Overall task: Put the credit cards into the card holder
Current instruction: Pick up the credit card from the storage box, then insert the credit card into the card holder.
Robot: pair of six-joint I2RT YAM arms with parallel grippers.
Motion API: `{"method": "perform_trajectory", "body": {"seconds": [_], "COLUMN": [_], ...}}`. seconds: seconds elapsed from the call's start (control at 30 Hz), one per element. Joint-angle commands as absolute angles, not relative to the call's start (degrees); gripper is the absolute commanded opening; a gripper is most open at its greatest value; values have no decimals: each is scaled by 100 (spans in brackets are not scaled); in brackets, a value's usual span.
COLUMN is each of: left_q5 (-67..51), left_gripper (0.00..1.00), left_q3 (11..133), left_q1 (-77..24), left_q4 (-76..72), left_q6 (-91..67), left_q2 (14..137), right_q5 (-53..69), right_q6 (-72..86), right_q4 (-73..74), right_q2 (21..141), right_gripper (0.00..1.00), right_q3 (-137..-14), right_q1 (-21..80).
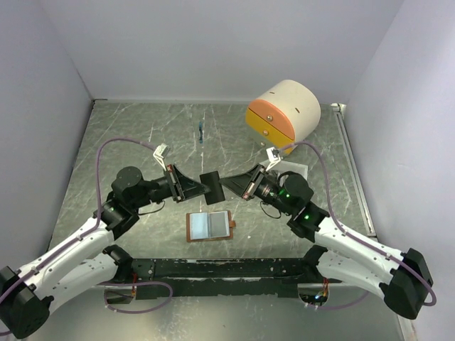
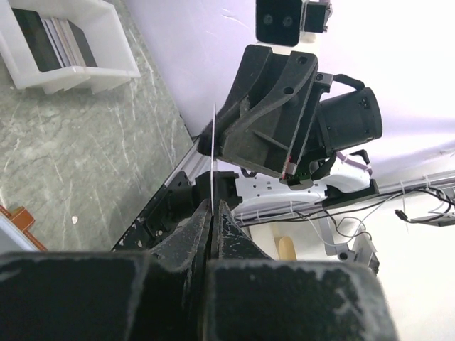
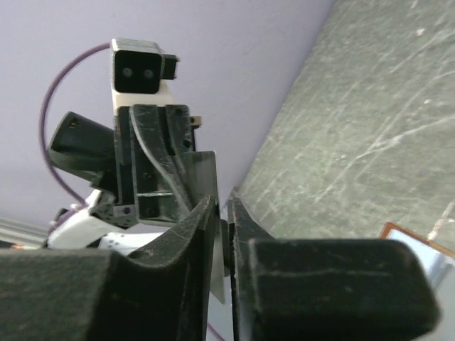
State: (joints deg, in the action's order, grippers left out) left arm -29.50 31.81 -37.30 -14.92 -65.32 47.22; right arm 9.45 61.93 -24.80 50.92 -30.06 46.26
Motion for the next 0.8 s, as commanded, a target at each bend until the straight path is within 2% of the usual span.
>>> {"method": "perform_trajectory", "body": {"seconds": [0.0, 0.1, 0.23, 0.53, 0.77], "left_q5": [-2817, -2754, -2749, -3024, -3036], "left_gripper": [7, 7, 7, 7, 7], "left_q3": [3219, 3267, 3274, 3223, 2839], "left_q1": [-3752, -3748, -3748, -3751, -3719], "left_q4": [-1144, -732, -183, 827, 857], "left_q6": [-6199, -6013, -5699, -5152, -4899], "left_q2": [4547, 4533, 4555, 5011, 5261], "right_q5": [526, 257, -20, -252, -210], "right_q6": [5915, 5736, 5582, 5212, 5086], "right_q4": [-1918, -1408, -713, 681, 779], "right_q2": [4881, 4703, 4640, 5416, 6339], "right_gripper": [21, 36, 45, 45, 41], "right_q3": [-2974, -3032, -3105, -3510, -3661], "right_q1": [4650, 4650, 4650, 4660, 4982]}}
